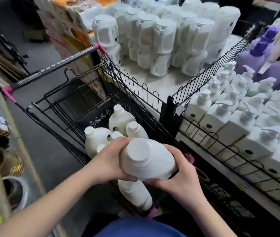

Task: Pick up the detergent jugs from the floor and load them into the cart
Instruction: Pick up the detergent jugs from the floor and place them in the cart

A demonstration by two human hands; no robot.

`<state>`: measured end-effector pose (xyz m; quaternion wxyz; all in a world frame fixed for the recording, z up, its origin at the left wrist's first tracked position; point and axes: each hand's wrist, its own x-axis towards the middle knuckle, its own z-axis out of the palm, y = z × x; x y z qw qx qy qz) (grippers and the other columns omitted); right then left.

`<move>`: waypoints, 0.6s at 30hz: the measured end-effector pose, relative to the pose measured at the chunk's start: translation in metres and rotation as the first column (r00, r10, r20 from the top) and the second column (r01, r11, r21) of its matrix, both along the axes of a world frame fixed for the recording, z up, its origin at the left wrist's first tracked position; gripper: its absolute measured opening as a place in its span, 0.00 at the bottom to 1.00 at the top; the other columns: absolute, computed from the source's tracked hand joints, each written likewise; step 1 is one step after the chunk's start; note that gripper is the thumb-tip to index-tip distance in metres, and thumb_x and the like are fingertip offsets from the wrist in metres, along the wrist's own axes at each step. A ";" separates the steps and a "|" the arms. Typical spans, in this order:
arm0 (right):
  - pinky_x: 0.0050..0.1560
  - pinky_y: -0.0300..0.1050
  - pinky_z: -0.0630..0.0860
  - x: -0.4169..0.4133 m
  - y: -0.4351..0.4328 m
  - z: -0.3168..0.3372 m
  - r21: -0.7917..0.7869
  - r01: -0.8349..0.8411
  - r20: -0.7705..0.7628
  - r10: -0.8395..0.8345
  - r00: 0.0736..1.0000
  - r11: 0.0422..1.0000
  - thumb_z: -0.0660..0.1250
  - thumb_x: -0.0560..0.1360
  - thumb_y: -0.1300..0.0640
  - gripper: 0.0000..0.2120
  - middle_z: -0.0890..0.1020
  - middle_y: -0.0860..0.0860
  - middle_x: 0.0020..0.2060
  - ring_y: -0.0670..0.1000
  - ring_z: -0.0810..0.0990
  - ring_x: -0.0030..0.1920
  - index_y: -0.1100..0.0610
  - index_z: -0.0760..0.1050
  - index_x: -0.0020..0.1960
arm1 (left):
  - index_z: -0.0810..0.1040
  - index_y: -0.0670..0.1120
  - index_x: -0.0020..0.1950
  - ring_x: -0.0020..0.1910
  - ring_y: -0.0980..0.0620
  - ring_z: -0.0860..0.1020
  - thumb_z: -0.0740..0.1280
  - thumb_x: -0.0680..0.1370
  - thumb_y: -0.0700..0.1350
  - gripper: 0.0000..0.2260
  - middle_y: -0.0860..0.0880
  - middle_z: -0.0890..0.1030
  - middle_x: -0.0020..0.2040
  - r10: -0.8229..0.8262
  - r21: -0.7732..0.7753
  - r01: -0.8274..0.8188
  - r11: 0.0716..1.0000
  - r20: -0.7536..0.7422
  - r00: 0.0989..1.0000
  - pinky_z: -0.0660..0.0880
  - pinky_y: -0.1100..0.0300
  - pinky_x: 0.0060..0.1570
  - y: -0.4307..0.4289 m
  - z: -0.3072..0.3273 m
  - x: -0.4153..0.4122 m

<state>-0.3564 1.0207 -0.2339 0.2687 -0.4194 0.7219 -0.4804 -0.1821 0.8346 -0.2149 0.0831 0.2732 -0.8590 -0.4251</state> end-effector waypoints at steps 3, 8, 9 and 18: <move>0.59 0.37 0.76 0.004 -0.014 -0.013 0.027 0.083 0.021 -0.084 0.996 0.996 0.90 0.55 0.50 0.43 0.82 0.35 0.61 0.40 0.80 0.63 0.36 0.75 0.65 | 0.71 0.70 0.66 0.67 0.64 0.74 0.89 0.56 0.52 0.45 0.68 0.74 0.65 -0.085 -0.012 0.085 0.996 0.025 0.996 0.70 0.65 0.69 -0.028 -0.019 -0.013; 0.58 0.36 0.76 0.020 -0.028 -0.040 0.082 0.250 0.072 -0.256 0.964 0.965 0.89 0.55 0.50 0.42 0.82 0.34 0.59 0.37 0.79 0.61 0.36 0.75 0.65 | 0.73 0.66 0.67 0.67 0.64 0.75 0.87 0.58 0.59 0.41 0.65 0.77 0.64 -0.287 -0.001 0.288 0.958 0.087 0.954 0.69 0.68 0.65 -0.069 -0.047 -0.037; 0.59 0.38 0.76 0.024 -0.030 -0.044 0.101 0.280 0.078 -0.288 0.954 0.955 0.89 0.55 0.49 0.43 0.81 0.33 0.59 0.36 0.79 0.61 0.35 0.75 0.65 | 0.73 0.64 0.67 0.67 0.62 0.75 0.87 0.59 0.60 0.40 0.62 0.78 0.64 -0.327 0.018 0.326 0.945 0.093 0.941 0.70 0.66 0.66 -0.075 -0.055 -0.041; 0.72 0.48 0.73 0.044 -0.038 -0.090 0.303 0.405 0.071 -0.445 0.893 0.862 0.84 0.57 0.35 0.49 0.72 0.26 0.69 0.35 0.72 0.71 0.31 0.67 0.75 | 0.74 0.61 0.56 0.53 0.63 0.77 0.83 0.63 0.60 0.28 0.62 0.78 0.52 -0.500 0.033 0.504 0.863 0.188 0.845 0.71 0.69 0.49 -0.088 -0.132 -0.071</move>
